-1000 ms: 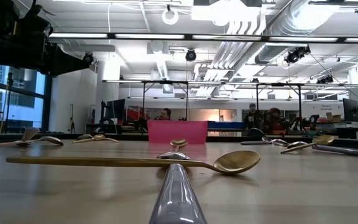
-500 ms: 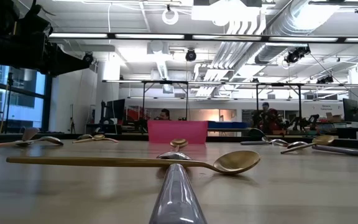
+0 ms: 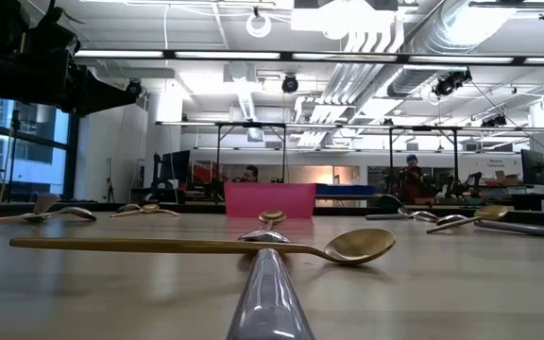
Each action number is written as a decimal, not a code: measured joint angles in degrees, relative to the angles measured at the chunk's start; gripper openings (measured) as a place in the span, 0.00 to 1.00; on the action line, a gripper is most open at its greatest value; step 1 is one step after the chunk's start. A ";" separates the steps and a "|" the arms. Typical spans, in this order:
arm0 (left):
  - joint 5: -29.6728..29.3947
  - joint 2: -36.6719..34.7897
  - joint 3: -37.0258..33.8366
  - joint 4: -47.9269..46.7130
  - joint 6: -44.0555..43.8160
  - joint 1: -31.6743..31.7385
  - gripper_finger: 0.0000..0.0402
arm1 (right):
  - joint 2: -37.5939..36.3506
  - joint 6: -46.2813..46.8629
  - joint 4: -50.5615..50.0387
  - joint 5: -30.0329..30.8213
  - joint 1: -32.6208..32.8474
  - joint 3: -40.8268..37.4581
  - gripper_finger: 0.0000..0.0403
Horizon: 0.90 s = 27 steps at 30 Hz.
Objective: Sort silverware by color (type)
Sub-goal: Put the orange spoon into the green bin, then put the purple spoon into the orange bin
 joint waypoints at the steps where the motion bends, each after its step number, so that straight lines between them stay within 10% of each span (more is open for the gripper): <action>1: -0.02 0.00 0.00 0.00 0.00 0.00 0.00 | 0.00 -0.02 0.45 0.00 -0.02 -0.55 0.00; 27: -0.02 0.00 -0.02 -0.02 0.00 -0.02 0.00 | 0.00 -6.24 1.73 -2.79 0.00 -3.00 0.17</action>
